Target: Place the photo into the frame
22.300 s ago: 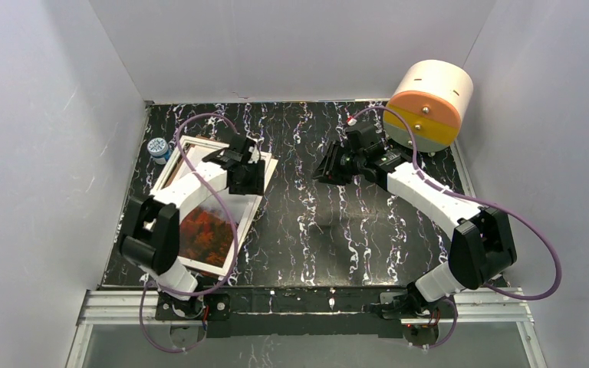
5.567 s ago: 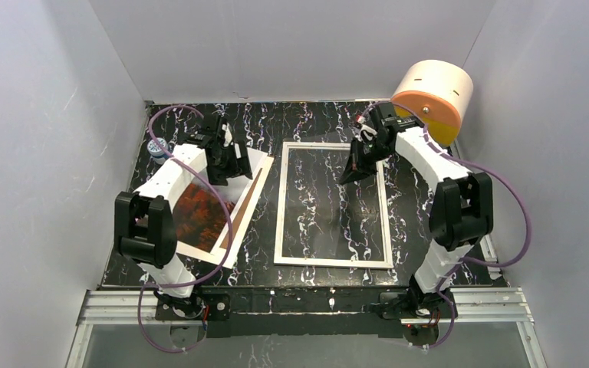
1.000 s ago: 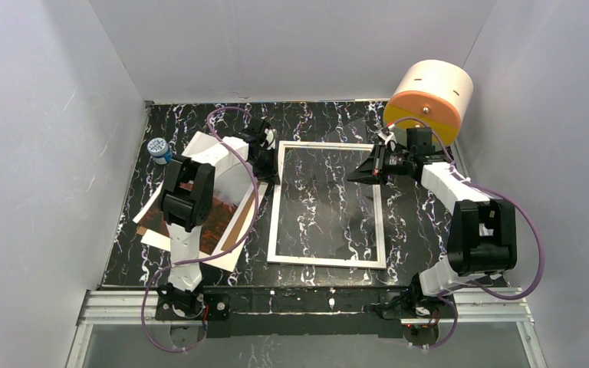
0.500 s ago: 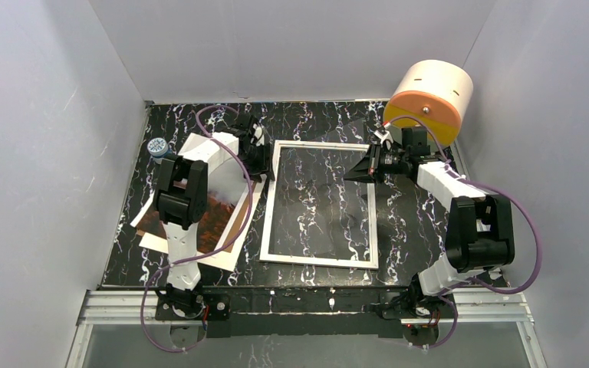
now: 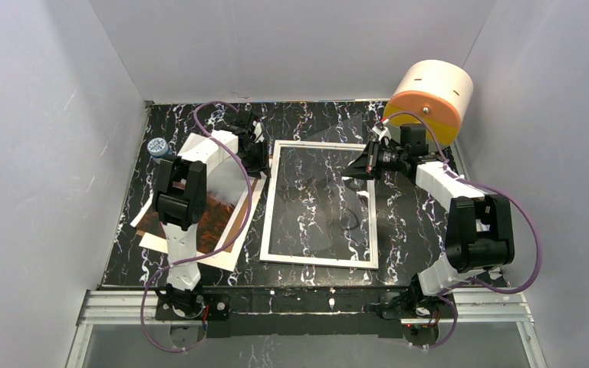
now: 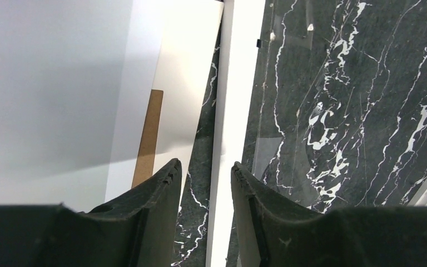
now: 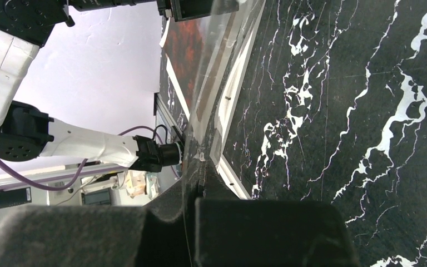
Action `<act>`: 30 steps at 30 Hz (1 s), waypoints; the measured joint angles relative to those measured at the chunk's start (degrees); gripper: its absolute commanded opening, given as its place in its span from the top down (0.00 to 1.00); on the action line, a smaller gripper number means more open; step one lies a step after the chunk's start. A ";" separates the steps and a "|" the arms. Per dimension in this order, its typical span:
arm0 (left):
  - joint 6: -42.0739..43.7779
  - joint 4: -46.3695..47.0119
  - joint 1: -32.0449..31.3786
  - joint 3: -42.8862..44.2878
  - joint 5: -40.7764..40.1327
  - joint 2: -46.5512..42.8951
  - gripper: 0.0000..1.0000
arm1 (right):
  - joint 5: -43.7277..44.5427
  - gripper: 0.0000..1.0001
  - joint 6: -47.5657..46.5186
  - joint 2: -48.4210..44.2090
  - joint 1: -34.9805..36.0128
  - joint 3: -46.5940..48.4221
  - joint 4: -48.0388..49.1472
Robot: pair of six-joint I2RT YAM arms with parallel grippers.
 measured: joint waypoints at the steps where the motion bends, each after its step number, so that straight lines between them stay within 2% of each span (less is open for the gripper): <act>1: -0.04 -0.07 0.02 0.00 -0.13 0.00 0.65 | 0.00 0.99 0.02 0.00 0.13 0.00 0.39; 16: -0.52 -0.85 0.33 0.00 -1.38 0.00 0.66 | 0.42 0.99 -0.44 0.00 1.60 0.00 3.43; 24: -0.90 -0.85 0.33 0.00 -0.46 0.15 0.63 | 0.70 0.99 -2.05 0.00 1.60 0.00 3.48; 30: -1.25 -0.92 0.33 0.00 0.42 0.70 0.67 | -0.39 0.99 -2.99 -0.02 1.92 0.00 4.42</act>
